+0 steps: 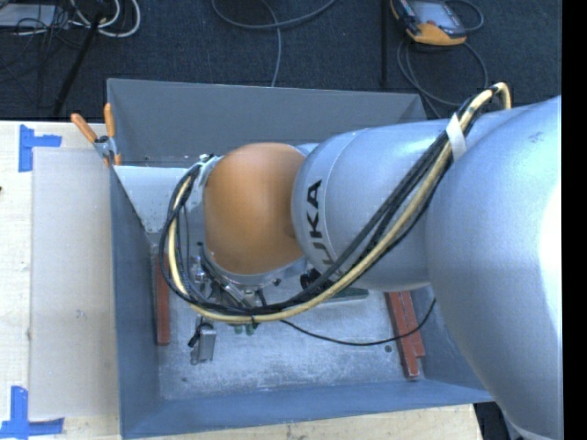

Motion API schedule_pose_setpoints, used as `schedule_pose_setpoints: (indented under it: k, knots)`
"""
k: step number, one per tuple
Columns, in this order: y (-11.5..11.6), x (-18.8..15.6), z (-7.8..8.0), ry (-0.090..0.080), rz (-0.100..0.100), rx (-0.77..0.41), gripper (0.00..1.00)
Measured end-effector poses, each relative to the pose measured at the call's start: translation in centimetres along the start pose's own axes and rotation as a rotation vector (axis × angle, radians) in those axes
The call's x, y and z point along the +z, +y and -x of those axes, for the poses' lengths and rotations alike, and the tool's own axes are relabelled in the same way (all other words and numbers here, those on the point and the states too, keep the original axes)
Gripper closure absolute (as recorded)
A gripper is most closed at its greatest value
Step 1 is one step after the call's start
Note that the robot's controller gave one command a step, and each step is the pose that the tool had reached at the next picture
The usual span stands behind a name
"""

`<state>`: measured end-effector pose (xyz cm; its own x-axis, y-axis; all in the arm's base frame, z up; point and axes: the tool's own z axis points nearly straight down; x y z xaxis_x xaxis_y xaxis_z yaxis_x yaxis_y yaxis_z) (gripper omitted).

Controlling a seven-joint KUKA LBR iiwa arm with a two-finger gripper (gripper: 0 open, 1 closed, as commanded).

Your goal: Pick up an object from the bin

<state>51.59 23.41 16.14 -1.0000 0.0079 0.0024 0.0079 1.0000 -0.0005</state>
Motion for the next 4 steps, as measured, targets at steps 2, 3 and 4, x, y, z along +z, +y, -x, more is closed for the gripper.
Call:
schedule_pose_setpoints:
  k: [2,3,4]
  knots:
    - [-7.8,9.6,5.6,0.004,-0.002,0.078,0.0]
    - [-7.7,9.2,5.8,-0.001,0.001,0.079,1.0]
    - [-7.8,-3.2,6.5,-0.011,0.004,0.091,1.0]
